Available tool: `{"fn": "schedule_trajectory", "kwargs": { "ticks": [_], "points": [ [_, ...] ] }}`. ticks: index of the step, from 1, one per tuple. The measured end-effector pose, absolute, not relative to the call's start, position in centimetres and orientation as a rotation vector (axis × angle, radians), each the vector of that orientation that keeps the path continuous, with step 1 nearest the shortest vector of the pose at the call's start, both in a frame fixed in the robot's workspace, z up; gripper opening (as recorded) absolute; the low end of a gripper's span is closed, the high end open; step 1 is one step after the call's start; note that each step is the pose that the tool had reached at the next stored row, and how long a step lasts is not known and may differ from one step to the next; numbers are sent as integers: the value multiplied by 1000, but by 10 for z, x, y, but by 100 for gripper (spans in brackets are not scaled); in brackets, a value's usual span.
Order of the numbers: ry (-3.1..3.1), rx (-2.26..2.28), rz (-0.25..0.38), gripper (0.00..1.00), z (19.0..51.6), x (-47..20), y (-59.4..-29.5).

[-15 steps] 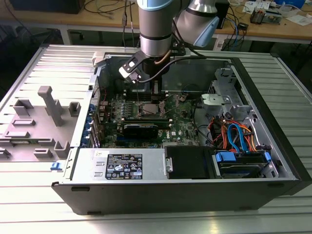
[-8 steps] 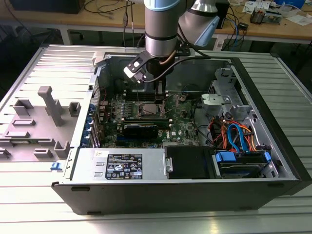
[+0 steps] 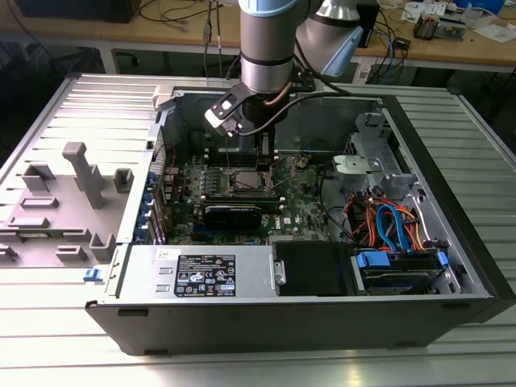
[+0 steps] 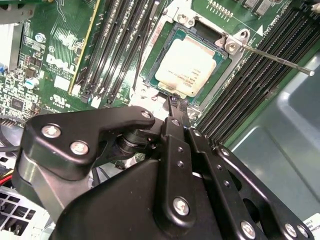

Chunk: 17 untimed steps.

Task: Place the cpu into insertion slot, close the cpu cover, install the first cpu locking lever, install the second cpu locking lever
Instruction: 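Close the cpu cover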

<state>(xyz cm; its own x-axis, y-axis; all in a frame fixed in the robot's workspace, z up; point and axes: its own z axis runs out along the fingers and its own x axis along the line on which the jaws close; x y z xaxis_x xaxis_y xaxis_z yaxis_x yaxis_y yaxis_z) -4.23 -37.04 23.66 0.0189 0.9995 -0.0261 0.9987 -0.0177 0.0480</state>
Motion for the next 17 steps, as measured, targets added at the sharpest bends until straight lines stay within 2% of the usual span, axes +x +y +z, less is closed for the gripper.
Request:
{"fn": "schedule_trajectory", "kwargs": {
  "ticks": [17],
  "points": [
    [2165, 2205, 22, 11, 251, -29, -370]
  ]
}}
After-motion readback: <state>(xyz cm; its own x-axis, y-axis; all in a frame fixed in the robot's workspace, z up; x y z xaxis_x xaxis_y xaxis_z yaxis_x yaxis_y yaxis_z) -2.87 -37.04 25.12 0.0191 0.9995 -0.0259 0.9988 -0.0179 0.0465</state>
